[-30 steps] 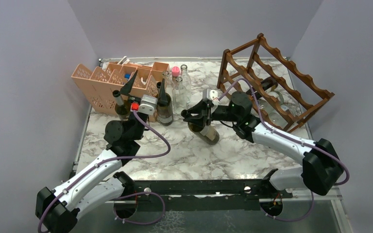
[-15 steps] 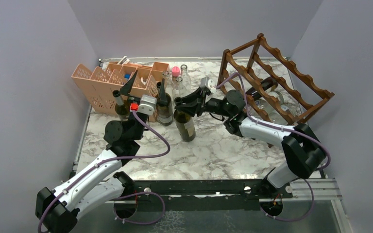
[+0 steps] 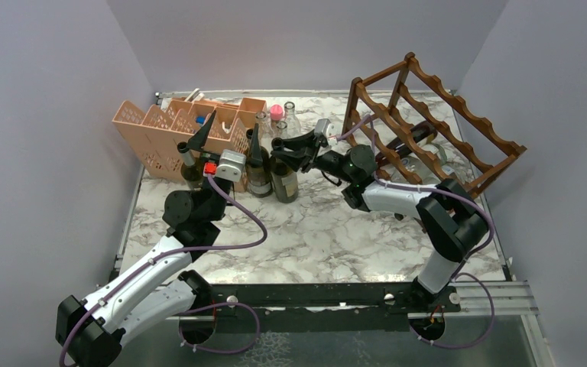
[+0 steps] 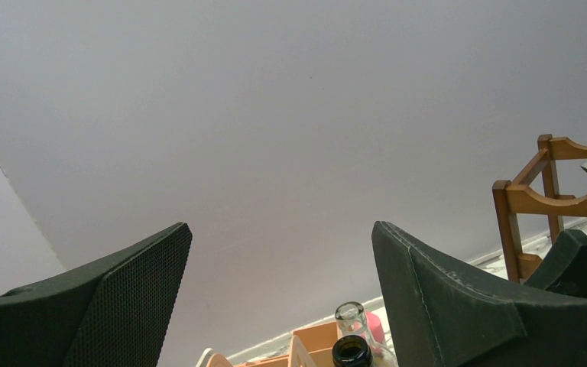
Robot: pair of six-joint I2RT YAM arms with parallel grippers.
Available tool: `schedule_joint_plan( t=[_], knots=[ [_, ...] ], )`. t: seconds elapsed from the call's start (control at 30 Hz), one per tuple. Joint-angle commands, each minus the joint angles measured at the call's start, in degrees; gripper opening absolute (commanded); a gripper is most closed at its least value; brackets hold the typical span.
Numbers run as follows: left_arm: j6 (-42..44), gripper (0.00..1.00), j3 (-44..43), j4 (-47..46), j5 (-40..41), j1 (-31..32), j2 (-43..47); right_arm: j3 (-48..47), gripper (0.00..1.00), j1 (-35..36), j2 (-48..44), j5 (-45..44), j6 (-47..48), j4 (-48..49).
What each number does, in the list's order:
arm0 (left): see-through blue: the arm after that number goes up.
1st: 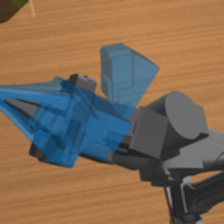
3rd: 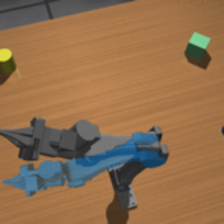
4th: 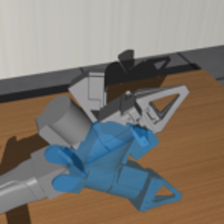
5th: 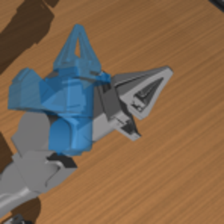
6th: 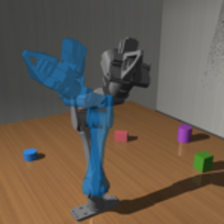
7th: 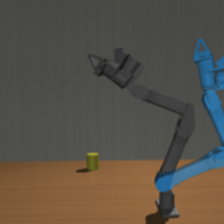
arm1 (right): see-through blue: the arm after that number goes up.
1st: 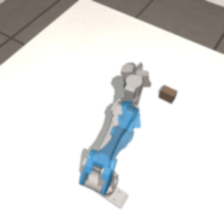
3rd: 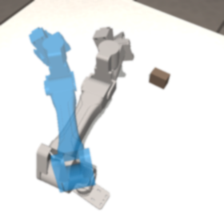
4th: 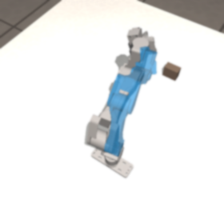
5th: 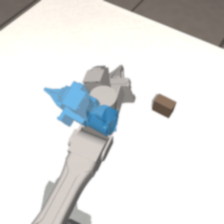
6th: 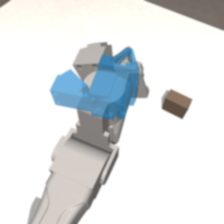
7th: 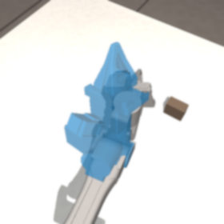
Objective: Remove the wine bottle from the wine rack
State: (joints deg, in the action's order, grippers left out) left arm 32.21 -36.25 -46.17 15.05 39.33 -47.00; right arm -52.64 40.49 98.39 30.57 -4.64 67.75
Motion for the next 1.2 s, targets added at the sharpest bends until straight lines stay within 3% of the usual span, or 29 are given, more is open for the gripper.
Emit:
schedule_joint_plan(
  t=[0.0,0.17,0.43,0.5,0.9,1.17],
  knots=[
    [-0.16,0.94,0.58,-1.51,0.08,-0.4,0.39,-1.66,0.01,0.12,0.3,-3.88,0.13,10.56],
    [-0.55,0.94,0.65,-1.57,-0.19,-0.39,0.55,2.26,0.06,0.08,-0.41,-3.89,-0.45,11.93],
    [-0.74,0.94,0.65,-1.55,-0.2,-0.39,0.09,7.88,0.48,0.11,-4.88,-6.15,2.22,9.12],
    [-0.83,0.94,0.65,-1.56,-0.39,-0.39,0.02,8.51,0.97,0.11,-6.94,-7.0,3.82,5.76],
    [-0.57,0.94,0.57,-1.51,-0.37,-0.4,-0.22,16.34,0.99,0.11,-27.33,-15.15,15.02,-28.38],
    [-0.91,0.94,0.57,-1.3,-0.85,-0.4,-1.29,23.87,0.99,0.12,-42.58,-31.9,15.8,-47.14]
  ],
)
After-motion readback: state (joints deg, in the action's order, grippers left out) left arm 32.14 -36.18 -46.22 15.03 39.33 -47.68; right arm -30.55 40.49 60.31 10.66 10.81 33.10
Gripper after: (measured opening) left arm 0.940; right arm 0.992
